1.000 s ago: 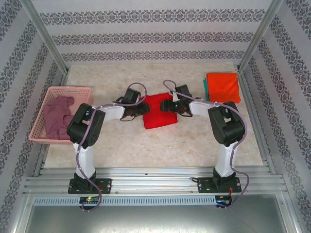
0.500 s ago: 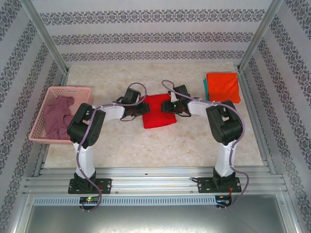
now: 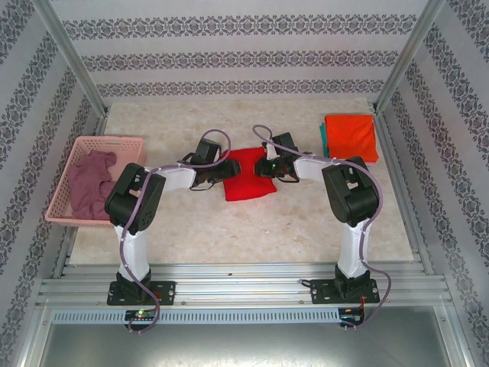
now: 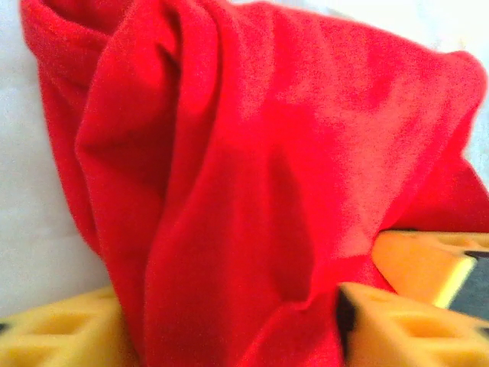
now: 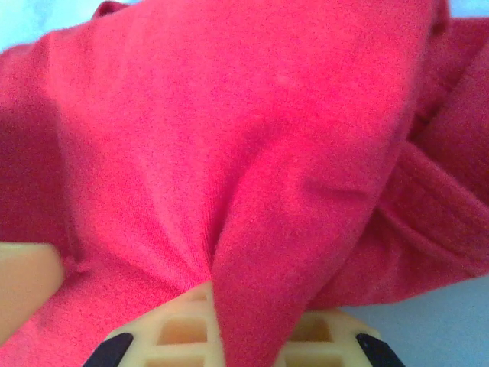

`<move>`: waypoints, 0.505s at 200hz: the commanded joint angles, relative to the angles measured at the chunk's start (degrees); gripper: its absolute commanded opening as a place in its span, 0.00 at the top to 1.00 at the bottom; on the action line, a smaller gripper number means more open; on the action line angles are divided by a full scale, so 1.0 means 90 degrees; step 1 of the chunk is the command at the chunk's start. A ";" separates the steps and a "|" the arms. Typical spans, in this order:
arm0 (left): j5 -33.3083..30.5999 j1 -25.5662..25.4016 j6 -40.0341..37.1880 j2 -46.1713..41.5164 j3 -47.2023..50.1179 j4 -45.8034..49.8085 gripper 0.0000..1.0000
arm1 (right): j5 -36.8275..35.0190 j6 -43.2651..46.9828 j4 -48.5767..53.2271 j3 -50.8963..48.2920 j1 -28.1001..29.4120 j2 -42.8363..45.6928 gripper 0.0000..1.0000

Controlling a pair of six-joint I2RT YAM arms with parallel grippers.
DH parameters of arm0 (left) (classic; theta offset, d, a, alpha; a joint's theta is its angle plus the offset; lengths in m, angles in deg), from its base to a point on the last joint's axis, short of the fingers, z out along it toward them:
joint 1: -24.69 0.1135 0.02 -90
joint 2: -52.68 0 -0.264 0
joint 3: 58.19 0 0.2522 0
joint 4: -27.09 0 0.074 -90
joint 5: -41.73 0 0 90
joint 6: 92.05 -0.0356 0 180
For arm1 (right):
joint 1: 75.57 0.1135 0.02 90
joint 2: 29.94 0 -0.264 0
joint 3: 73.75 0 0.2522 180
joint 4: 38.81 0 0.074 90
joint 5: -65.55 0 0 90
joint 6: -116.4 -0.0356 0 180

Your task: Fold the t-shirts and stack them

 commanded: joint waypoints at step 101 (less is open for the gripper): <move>-0.1062 -0.0073 -0.1555 -0.1503 0.1844 -0.1898 0.00 | -0.2052 0.2809 0.2672 0.1673 -0.1072 0.0539 1.00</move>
